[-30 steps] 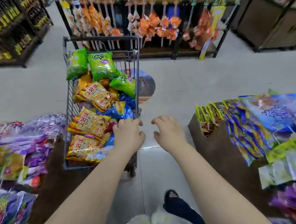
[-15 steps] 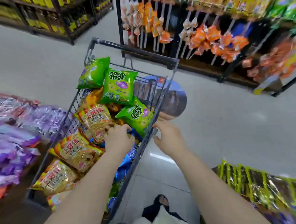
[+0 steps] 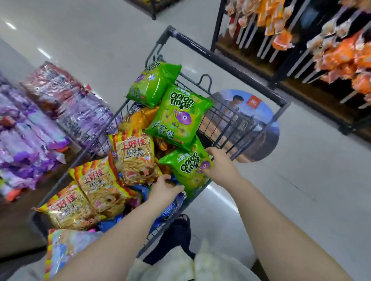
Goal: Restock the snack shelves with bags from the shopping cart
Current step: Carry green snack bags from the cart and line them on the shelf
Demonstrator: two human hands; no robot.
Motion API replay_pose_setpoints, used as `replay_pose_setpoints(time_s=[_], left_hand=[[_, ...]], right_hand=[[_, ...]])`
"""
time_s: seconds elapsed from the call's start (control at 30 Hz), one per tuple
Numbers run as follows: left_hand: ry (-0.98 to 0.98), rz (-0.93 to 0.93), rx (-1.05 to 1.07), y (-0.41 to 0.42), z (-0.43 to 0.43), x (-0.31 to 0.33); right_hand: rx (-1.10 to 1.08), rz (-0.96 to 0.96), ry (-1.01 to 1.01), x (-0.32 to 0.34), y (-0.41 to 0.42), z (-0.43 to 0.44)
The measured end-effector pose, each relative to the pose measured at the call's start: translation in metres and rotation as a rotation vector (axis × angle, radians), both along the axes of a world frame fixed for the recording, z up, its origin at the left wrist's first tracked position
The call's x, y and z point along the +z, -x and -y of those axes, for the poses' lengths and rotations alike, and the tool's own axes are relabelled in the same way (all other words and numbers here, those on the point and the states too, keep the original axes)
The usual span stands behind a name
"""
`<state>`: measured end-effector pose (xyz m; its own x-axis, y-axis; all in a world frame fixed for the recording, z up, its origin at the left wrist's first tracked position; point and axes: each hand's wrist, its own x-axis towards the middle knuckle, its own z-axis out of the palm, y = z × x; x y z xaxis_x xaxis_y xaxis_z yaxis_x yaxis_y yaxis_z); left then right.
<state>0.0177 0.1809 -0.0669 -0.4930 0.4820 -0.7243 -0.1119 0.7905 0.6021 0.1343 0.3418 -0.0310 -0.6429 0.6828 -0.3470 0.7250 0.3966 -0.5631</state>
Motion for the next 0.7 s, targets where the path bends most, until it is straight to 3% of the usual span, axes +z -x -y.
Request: replay_pose_setpoints(time_s=[0.37,0.47,0.7], left_hand=[[-0.012,0.209,0.311,-0.006,-0.041,-0.037],[-0.050,0.235,0.429,-0.019,-0.044,-0.036],[-0.204,0.151,0.800,-0.045,-0.041,-0.022]], right_hand=[[0.207,0.169,0.318,-0.027,0.017,-0.070],[0.223,0.138,0.464,-0.035,0.022,-0.082],[0.452,0.033,0.601,-0.048,0.041,-0.091]])
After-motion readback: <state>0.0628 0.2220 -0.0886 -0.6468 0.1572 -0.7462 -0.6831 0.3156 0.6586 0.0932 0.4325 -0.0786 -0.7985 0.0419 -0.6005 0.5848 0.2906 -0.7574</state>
